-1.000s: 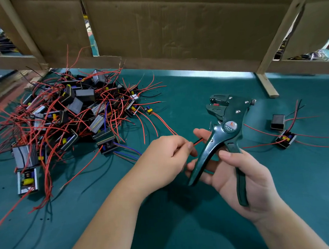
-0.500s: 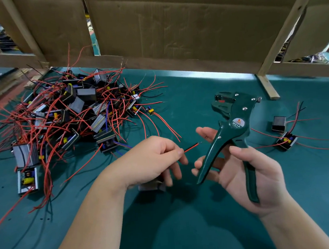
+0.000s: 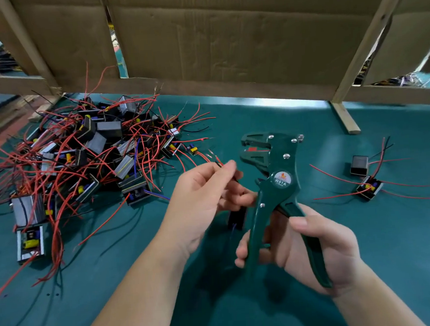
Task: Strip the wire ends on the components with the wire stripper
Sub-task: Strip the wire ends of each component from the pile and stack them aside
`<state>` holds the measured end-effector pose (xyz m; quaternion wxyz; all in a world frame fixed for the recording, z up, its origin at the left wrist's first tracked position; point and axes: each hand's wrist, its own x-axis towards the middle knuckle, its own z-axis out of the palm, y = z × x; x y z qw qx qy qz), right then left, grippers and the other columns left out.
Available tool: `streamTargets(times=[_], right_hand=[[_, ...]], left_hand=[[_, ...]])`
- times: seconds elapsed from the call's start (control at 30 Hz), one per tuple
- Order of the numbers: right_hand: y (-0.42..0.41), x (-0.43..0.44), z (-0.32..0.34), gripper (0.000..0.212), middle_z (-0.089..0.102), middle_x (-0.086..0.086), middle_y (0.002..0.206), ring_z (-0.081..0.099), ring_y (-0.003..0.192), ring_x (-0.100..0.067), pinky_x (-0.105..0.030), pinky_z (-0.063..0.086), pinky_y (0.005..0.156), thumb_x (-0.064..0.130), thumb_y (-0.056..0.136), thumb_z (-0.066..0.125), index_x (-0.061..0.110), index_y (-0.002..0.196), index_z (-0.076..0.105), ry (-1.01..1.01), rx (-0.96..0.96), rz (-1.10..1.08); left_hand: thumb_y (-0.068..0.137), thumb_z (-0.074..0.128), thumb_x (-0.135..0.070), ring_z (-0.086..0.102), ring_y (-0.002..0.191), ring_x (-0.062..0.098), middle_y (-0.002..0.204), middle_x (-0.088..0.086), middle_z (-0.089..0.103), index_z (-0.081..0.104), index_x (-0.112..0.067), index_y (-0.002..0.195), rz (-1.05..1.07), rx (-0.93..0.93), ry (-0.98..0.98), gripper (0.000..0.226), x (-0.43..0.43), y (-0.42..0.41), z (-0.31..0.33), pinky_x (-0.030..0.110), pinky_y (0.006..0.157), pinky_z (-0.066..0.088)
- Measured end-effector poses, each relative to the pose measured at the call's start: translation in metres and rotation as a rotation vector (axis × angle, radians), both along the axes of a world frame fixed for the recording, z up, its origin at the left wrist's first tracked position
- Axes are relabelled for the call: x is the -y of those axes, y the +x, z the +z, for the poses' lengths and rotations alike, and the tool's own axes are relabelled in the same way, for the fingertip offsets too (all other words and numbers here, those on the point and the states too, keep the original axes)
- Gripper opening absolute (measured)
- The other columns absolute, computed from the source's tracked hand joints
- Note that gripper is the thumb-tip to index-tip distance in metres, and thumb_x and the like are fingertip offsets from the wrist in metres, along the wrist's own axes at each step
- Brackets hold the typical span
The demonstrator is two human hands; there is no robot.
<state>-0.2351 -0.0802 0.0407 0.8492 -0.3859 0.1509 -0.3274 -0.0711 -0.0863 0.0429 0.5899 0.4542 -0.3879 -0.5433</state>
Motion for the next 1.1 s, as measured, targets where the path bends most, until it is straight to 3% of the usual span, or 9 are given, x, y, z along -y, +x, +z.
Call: streamTargets(times=[0.17, 0.3, 0.43, 0.6, 0.77, 0.83, 0.93, 1.03, 1.1], right_hand=[[0.001, 0.0, 0.0, 0.068, 0.058, -0.029, 0.094, 0.062, 0.08, -0.042, -0.058, 0.047, 0.078, 0.025, 0.068, 0.078, -0.007, 0.123, 0.055, -0.023, -0.071, 0.035], [-0.003, 0.002, 0.0, 0.061, 0.057, -0.028, 0.108, 0.062, 0.076, -0.041, -0.057, 0.049, 0.075, 0.021, 0.066, 0.076, -0.008, 0.117, 0.059, -0.026, -0.188, -0.001], [-0.012, 0.005, 0.0, 0.058, 0.06, -0.024, 0.109, 0.061, 0.073, -0.043, -0.056, 0.052, 0.071, 0.02, 0.063, 0.069, -0.01, 0.111, 0.06, 0.005, -0.332, -0.094], [-0.019, 0.008, 0.005, 0.073, 0.065, -0.02, 0.102, 0.061, 0.07, -0.044, -0.053, 0.053, 0.068, 0.021, 0.059, 0.074, -0.013, 0.12, 0.05, 0.019, -0.441, -0.129], [-0.032, 0.011, 0.016, 0.072, 0.069, -0.017, 0.1, 0.063, 0.065, -0.041, -0.049, 0.054, 0.062, 0.015, 0.068, 0.071, -0.013, 0.126, 0.041, 0.017, -0.6, -0.115], [-0.04, 0.013, 0.022, 0.078, 0.069, -0.019, 0.102, 0.065, 0.066, -0.041, -0.047, 0.055, 0.06, 0.021, 0.063, 0.077, -0.01, 0.126, 0.043, 0.011, -0.693, -0.12], [-0.052, 0.013, 0.032, 0.082, 0.069, -0.017, 0.104, 0.067, 0.068, -0.038, -0.048, 0.055, 0.065, 0.037, 0.049, 0.084, -0.002, 0.116, 0.058, -0.069, -0.856, -0.119], [-0.055, 0.012, 0.037, 0.089, 0.066, -0.021, 0.109, 0.068, 0.07, -0.037, -0.063, 0.049, 0.083, 0.046, 0.041, 0.088, 0.006, 0.115, 0.058, -0.125, -0.976, -0.143], [-0.051, 0.009, 0.041, 0.087, 0.065, -0.022, 0.111, 0.069, 0.07, -0.036, -0.066, 0.046, 0.087, 0.047, 0.042, 0.085, 0.009, 0.115, 0.058, -0.148, -1.02, -0.155]], left_hand=[[0.076, 0.063, -0.035, 0.058, 0.044, 0.012, 0.056, 0.003, 0.061, 0.067, -0.005, 0.076, 0.016, -0.063, -0.024, 0.03, 0.001, 0.004, 0.0, 0.018, 0.044, 0.046], [0.071, 0.069, -0.03, 0.054, 0.041, 0.008, 0.057, -0.003, 0.063, 0.069, -0.009, 0.067, 0.113, 0.057, 0.007, 0.021, 0.004, 0.012, -0.003, 0.018, 0.042, 0.046], [0.083, 0.069, -0.015, 0.059, 0.043, 0.009, 0.056, 0.001, 0.065, 0.064, -0.005, 0.072, 0.223, 0.071, 0.096, 0.016, 0.011, 0.027, -0.013, 0.019, 0.042, 0.049], [0.091, 0.063, -0.014, 0.06, 0.046, 0.011, 0.054, -0.001, 0.064, 0.061, -0.007, 0.068, 0.234, 0.377, 0.067, 0.024, 0.013, 0.031, -0.026, 0.02, 0.045, 0.049], [0.09, 0.064, -0.014, 0.058, 0.043, 0.009, 0.05, -0.003, 0.062, 0.063, -0.008, 0.069, 0.318, 0.449, 0.097, 0.023, 0.015, 0.025, -0.031, 0.023, 0.046, 0.049], [0.09, 0.065, -0.013, 0.058, 0.043, 0.009, 0.048, -0.003, 0.061, 0.062, -0.007, 0.067, 0.318, 0.435, 0.106, 0.023, 0.014, 0.017, -0.031, 0.024, 0.047, 0.05], [0.089, 0.066, -0.013, 0.058, 0.042, 0.011, 0.047, -0.001, 0.061, 0.062, -0.007, 0.065, 0.297, 0.358, 0.126, 0.026, 0.015, 0.004, -0.029, 0.023, 0.044, 0.05], [0.089, 0.067, -0.012, 0.057, 0.04, 0.012, 0.046, 0.0, 0.06, 0.061, -0.008, 0.06, 0.3, 0.29, 0.139, 0.029, 0.016, -0.004, -0.028, 0.022, 0.042, 0.048], [0.088, 0.067, -0.011, 0.057, 0.041, 0.012, 0.046, 0.001, 0.06, 0.06, -0.009, 0.059, 0.319, 0.257, 0.146, 0.03, 0.017, -0.007, -0.028, 0.021, 0.041, 0.047]])
